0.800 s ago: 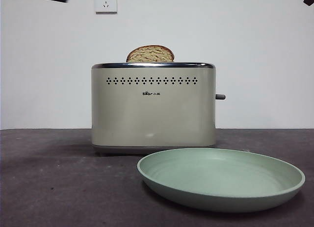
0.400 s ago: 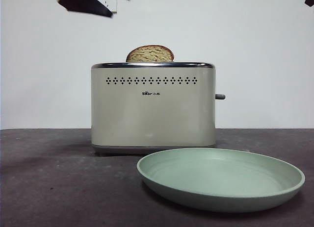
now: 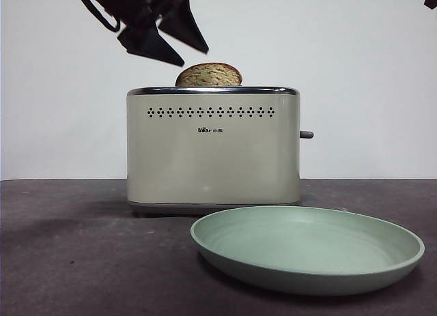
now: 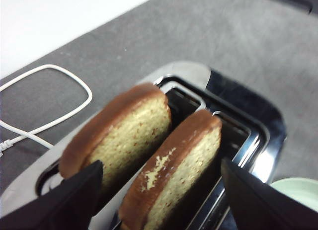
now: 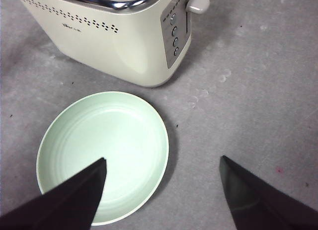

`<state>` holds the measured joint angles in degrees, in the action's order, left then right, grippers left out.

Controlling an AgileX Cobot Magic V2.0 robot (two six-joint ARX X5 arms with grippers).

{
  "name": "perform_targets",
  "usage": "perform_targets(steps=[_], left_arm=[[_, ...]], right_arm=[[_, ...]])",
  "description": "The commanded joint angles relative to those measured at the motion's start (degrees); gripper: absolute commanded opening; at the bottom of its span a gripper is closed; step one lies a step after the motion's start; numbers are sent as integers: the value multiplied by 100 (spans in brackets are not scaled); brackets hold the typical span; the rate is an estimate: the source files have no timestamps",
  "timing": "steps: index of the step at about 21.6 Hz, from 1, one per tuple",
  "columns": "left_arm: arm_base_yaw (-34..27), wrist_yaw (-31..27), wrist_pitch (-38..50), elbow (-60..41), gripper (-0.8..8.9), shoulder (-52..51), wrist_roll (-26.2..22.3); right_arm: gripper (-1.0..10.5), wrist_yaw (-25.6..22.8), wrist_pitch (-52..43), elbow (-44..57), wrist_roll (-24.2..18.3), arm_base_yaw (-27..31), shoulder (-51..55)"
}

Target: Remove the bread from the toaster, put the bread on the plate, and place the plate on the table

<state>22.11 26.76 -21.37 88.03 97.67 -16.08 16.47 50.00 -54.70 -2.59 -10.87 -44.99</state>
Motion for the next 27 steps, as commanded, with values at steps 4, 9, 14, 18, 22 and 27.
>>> perform_targets(steps=[4, 9, 14, 18, 22, 27], left_arm=[[144, -179, 42, 160, 391, 284, -487], [166, -326, -2, 160, 328, 363, -555], [236, -326, -138, 160, 134, 363, -557], [267, -326, -179, 160, 25, 363, -549], [267, -326, -160, 162, 3, 345, -533], [267, -323, -166, 332, 3, 92, -457]], right_arm=[[368, -4, -22, -92, 48, -26, -28], [368, -2, -24, -92, 48, -26, -28], [368, -2, -24, -92, 46, -26, -28], [368, -4, -24, -92, 46, -26, -28], [368, -2, -24, -92, 46, -26, -28], [368, -2, -24, -92, 48, -26, -28]])
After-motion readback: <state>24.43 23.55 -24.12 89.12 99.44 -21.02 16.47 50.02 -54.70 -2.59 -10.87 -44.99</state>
